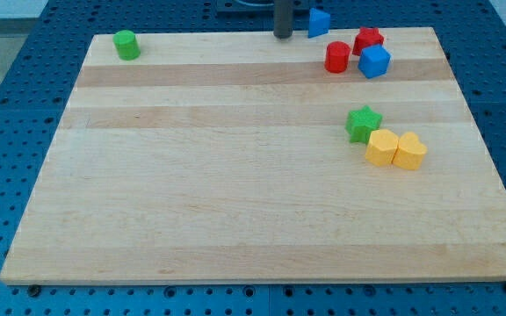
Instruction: Point your arm at the yellow heart
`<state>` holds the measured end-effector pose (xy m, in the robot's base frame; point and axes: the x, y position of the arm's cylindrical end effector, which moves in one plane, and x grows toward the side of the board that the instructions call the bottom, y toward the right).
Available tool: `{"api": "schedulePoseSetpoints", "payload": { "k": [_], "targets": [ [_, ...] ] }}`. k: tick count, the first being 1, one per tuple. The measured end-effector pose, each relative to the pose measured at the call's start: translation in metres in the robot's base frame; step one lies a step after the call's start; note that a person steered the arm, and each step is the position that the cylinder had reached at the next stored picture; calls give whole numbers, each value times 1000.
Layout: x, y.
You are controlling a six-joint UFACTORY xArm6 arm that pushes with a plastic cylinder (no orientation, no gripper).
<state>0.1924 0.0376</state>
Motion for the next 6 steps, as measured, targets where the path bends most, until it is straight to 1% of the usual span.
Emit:
{"api": "schedulePoseSetpoints", "payload": {
  "k": [2,4,6],
  "targets": [
    [0,31],
    [0,33],
    [10,33]
  ]
}}
